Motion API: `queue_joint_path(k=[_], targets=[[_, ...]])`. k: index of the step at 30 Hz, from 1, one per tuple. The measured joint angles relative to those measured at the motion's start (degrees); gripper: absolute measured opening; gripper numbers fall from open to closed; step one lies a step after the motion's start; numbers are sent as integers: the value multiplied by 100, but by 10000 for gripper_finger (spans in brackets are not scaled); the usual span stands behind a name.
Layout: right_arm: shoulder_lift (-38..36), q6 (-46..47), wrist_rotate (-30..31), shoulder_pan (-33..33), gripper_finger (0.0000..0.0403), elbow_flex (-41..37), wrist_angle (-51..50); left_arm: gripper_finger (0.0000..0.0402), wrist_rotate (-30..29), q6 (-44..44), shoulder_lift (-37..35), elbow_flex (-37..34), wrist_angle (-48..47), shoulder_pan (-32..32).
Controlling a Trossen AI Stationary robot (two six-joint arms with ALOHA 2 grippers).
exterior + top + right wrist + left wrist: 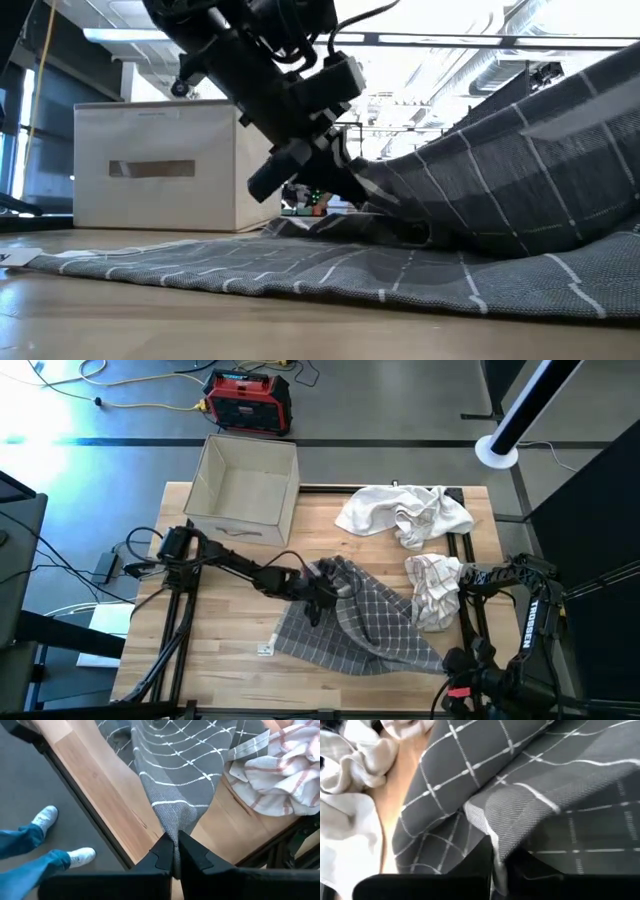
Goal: Fold towel
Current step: Fold the gray towel
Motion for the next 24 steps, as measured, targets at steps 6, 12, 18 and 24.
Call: queue_joint_path(k=[6, 12, 18, 24], targets=[[-141, 141, 422, -70, 0, -7, -34, 3, -381, -790, -858, 95, -1029, -101], [-764, -420, 1402, -612, 0, -7, -31, 1, -414, -1854, -2341, 99, -2418, -216], [-1535, -1749, 2344, -1658, 0, -3, 22, 0, -598, -3669, -3868, 99, -3787, -518], [-2177, -3236, 3433, -2425, 0, 234, 28, 0, -1722, -5410, -5347, 99, -4523, -1115]])
